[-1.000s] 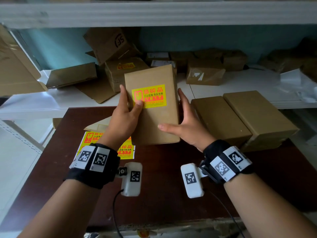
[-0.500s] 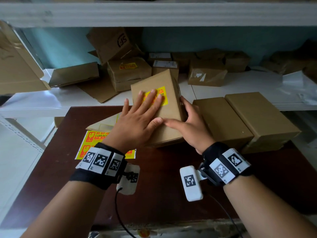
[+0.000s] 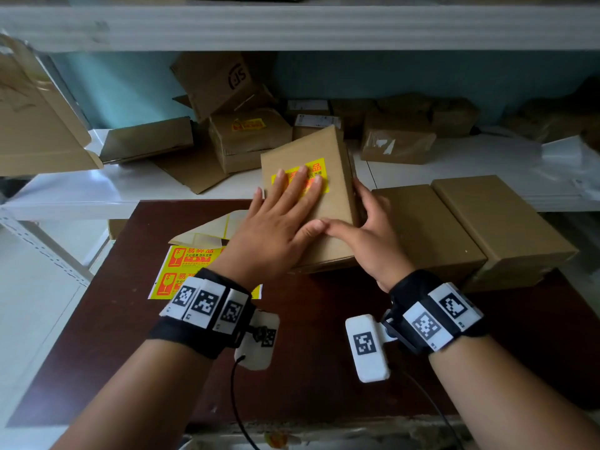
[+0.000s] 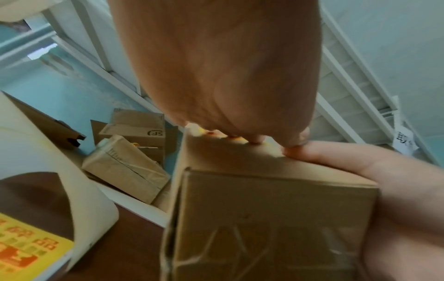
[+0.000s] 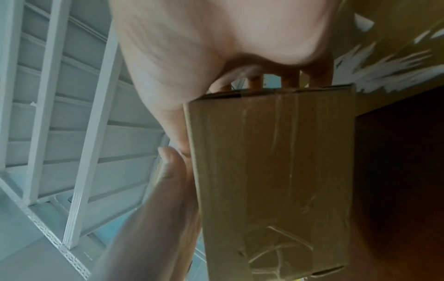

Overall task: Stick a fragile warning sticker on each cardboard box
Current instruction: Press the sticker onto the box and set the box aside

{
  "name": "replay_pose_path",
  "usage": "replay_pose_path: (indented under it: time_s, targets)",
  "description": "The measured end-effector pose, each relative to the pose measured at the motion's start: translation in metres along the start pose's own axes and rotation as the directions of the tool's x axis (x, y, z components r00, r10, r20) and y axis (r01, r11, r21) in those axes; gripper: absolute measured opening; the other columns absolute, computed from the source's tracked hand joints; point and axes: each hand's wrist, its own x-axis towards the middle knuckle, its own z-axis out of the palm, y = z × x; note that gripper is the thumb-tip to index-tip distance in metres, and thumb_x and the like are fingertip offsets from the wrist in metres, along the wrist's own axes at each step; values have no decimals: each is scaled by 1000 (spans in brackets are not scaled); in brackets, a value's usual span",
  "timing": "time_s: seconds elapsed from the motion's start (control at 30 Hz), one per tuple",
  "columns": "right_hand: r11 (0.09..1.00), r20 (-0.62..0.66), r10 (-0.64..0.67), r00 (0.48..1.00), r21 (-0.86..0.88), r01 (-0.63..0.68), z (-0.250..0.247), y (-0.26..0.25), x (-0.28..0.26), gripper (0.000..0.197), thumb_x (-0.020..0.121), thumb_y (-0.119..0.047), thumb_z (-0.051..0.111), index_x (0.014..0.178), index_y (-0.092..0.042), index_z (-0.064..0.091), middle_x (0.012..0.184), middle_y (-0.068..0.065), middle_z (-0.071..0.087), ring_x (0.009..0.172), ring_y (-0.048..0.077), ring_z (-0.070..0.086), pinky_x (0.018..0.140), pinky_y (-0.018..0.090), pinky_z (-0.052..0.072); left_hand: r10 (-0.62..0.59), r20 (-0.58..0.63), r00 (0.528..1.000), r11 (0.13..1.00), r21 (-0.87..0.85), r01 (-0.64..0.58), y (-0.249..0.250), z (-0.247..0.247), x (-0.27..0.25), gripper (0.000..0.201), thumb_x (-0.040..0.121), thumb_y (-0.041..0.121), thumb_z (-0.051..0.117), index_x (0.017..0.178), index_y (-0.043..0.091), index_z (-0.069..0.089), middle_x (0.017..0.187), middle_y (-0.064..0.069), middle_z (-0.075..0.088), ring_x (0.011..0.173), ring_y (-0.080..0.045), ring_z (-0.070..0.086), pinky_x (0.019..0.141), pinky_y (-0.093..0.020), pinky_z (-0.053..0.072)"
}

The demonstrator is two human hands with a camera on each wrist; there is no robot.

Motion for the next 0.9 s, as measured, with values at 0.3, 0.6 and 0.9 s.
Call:
replay_pose_path:
  time_s: [0.3, 0.6, 0.9]
  targets:
    - [979, -3, 61, 998, 194, -60, -23, -2, 9, 92, 57, -55, 83, 141, -42, 46, 137, -2, 55, 117, 15, 61, 99, 42, 53, -287, -16, 958, 902, -342, 264, -33, -10, -2, 69, 99, 61, 20, 159, 30, 2, 165, 12, -14, 151, -8, -15, 124, -46, 2]
    - [1000, -15, 26, 1000, 15, -25, -5, -2, -1, 108, 52, -52, 84, 149, -37, 39, 138, -7, 35, 124, 14, 52, 108, 42, 46, 1, 43, 999, 999, -49, 2, -5, 2, -1, 66, 90, 72, 1, 152, 51, -8, 164, 19, -16, 152, -16, -17, 122, -54, 4]
    - [993, -34, 37, 999, 114, -33, -8, -13, -6, 94, 62, -36, 87, 147, -35, 46, 136, -8, 40, 117, 5, 55, 105, 36, 49, -85, -41, 996, 995, -63, 82, -11, 0, 0, 65, 91, 72, 1, 152, 51, -10, 163, 20, -15, 152, -15, -16, 123, -52, 5]
